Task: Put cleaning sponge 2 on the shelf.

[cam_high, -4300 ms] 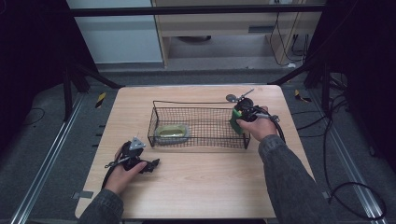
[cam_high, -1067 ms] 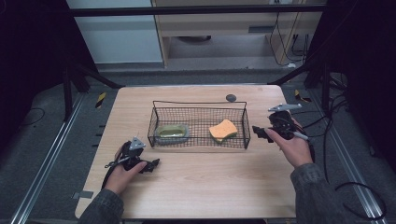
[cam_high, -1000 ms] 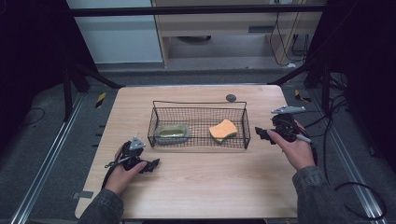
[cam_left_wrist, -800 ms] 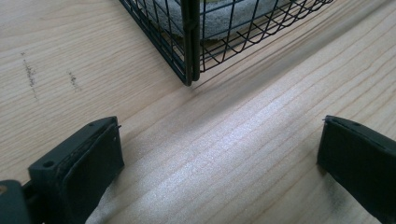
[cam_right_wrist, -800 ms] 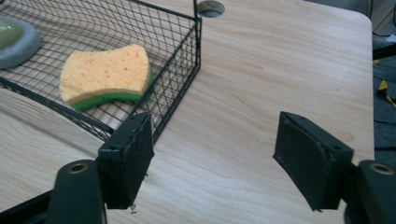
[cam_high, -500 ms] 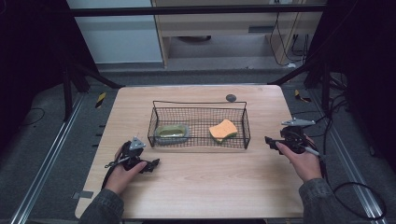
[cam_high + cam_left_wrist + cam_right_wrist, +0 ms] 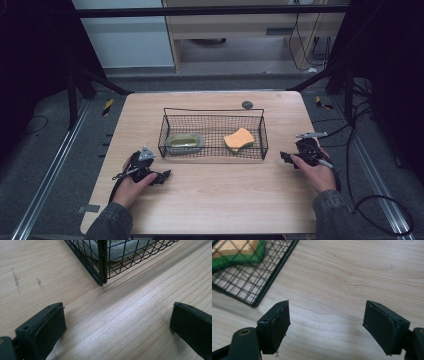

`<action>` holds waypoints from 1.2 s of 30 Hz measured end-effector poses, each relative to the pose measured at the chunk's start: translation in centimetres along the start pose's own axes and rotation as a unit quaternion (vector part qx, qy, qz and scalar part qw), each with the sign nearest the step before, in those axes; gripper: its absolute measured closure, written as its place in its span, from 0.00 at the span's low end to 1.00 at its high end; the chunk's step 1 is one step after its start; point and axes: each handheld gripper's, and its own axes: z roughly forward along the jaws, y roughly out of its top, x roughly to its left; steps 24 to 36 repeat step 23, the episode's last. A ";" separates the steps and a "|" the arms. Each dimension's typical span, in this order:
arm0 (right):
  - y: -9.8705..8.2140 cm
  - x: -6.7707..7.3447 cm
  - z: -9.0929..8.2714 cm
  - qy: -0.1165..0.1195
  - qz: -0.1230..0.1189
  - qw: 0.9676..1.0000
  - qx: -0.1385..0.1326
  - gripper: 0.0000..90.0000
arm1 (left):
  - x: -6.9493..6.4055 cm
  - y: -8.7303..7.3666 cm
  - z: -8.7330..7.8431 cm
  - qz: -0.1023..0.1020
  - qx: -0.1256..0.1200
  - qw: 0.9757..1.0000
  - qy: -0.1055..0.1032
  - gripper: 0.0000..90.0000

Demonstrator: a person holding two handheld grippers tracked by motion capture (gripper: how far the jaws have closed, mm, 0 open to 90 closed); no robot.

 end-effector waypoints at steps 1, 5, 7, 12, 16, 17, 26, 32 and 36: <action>0.0 -0.1 0.3 -0.001 0.005 1.000 0.001 0.22 | 0.0 0.0 0.0 0.000 0.000 1.000 0.000 0.00; 0.0 -0.6 1.5 -0.011 0.017 1.000 0.004 0.15 | 0.0 0.0 0.0 0.000 0.000 1.000 0.000 0.00; -0.1 -0.9 2.2 -0.017 0.029 0.999 0.009 0.12 | 0.0 0.0 0.0 0.000 0.000 1.000 0.000 0.00; -0.3 -1.3 3.1 -0.041 0.036 0.998 -0.009 0.09 | 0.0 0.0 0.0 0.000 0.000 1.000 0.000 0.00; -0.5 -1.3 3.6 -0.062 0.027 0.997 -0.026 0.05 | 0.0 0.0 0.0 0.000 0.000 1.000 0.000 0.00; -0.6 -1.3 3.7 -0.061 0.028 0.997 -0.032 0.04 | 0.0 0.0 0.0 0.000 0.000 1.000 0.000 0.00; -1.0 -1.1 3.5 -0.069 0.040 0.996 -0.038 0.03 | 0.0 0.0 0.0 0.000 0.000 1.000 0.000 0.00; -1.0 -1.1 3.5 -0.069 0.040 0.996 -0.038 0.03 | 0.0 0.0 0.0 0.000 0.000 1.000 0.000 0.00; -1.0 -1.1 3.5 -0.069 0.040 0.996 -0.038 0.03 | 0.0 0.0 0.0 0.000 0.000 1.000 0.000 0.00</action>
